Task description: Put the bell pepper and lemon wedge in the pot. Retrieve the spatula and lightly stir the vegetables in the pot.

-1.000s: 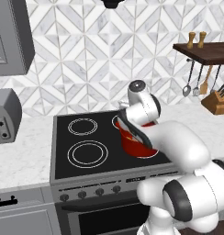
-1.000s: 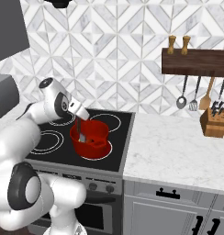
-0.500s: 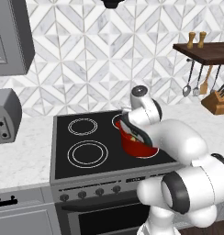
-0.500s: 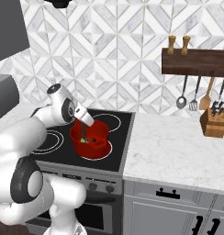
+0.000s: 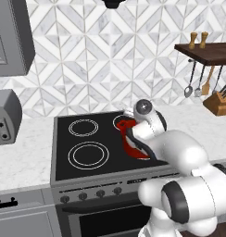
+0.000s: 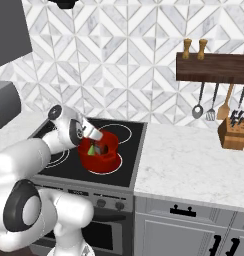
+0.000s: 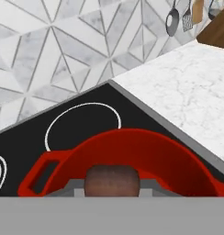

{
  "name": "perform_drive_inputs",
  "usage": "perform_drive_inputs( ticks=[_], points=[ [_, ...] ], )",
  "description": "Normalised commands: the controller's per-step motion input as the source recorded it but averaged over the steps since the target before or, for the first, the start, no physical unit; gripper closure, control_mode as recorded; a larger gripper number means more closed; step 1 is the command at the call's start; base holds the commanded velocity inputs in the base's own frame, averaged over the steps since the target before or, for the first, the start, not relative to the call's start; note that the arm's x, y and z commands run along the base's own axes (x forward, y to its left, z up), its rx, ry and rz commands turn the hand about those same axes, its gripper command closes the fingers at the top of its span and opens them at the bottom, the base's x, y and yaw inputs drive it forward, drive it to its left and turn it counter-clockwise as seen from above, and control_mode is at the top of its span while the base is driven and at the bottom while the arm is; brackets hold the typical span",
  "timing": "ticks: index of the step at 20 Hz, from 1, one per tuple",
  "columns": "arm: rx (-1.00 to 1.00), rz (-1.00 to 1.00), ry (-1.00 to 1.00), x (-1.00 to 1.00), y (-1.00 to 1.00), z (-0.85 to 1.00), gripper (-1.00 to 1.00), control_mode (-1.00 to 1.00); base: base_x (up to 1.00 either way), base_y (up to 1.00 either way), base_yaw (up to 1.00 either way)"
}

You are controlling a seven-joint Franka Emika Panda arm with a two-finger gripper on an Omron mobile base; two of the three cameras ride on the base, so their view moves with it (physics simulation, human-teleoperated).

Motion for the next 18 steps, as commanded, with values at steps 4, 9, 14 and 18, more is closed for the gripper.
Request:
perform_drive_inputs(
  ticks=[4, 9, 14, 18],
  points=[
    [0.01, 0.0, -0.1, -0.04, -0.25, 0.26, 1.0, -1.0, 0.0, 0.0, 0.0],
    [0.15, -0.06, 0.17, -0.29, -0.25, 0.67, 1.0, -1.0, 0.0, 0.0, 0.0],
    [0.23, -0.03, 0.25, -0.47, -0.02, 0.89, 1.0, -1.0, 0.0, 0.0, 0.0],
    [0.03, 0.0, 0.01, -0.04, 0.0, 0.71, 1.0, -1.0, 0.0, 0.0, 0.0]
  ],
)
